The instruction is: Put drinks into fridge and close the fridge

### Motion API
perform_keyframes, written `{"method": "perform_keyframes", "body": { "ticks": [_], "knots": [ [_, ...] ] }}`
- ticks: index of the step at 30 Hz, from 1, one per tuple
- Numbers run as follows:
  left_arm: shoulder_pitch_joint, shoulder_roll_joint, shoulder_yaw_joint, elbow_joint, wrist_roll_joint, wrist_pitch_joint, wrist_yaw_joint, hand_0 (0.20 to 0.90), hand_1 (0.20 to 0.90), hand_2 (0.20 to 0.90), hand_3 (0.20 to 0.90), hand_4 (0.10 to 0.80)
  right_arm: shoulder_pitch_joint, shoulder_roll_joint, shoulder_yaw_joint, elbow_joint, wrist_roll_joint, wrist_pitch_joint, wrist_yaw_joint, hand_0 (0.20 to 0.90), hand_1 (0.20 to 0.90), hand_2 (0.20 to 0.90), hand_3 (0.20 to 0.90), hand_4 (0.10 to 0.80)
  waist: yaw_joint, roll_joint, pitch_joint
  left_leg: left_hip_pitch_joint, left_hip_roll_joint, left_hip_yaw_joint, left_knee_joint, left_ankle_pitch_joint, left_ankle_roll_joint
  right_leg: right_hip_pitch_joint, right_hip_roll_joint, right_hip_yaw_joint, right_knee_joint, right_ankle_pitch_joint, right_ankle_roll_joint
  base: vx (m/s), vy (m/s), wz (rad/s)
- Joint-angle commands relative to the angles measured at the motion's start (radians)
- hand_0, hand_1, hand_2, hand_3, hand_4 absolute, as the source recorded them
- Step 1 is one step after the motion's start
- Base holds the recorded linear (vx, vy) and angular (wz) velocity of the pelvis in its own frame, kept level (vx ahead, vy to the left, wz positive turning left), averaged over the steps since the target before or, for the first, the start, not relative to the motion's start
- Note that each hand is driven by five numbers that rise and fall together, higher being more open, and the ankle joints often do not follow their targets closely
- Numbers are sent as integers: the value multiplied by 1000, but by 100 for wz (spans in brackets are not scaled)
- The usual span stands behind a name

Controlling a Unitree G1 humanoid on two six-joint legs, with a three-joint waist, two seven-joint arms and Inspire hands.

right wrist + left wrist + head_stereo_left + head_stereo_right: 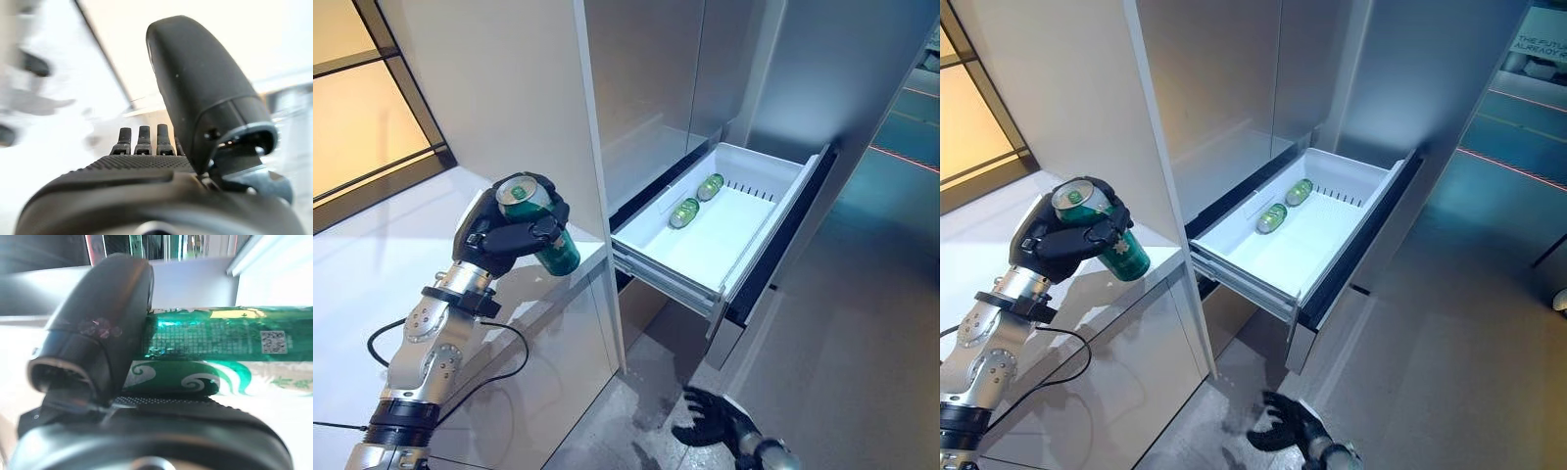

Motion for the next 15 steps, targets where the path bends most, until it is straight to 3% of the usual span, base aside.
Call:
{"method": "perform_keyframes", "body": {
  "ticks": [1, 7, 15],
  "knots": [
    [-219, 9, -8, -115, -37, -223, -88, 300, 300, 300, 200, 100, -59, -29, 20, -227, 103, -28, 128, 900, 900, 900, 900, 800, -3, 21, -48, 19, -55, -33, 20, -94, 16, -27, 35, -26, 96, -107, 27, 0, 0, 0],
    [-133, -11, -60, -164, 5, -290, -211, 300, 300, 300, 200, 100, -137, -107, -6, -534, 289, 29, 210, 900, 900, 900, 900, 800, 2, 19, -47, 15, -54, -33, 18, -82, 19, -30, 38, -20, 92, -96, 25, -12, 1, 0],
    [-119, -13, -109, -214, 10, -256, -288, 300, 300, 300, 200, 100, -241, -156, 1, -680, 383, 56, 203, 900, 900, 900, 900, 800, 15, 17, -51, 5, -58, -35, 27, -81, 25, -32, 40, -15, 86, -91, 22, 0, 0, 0]
  ]
}}
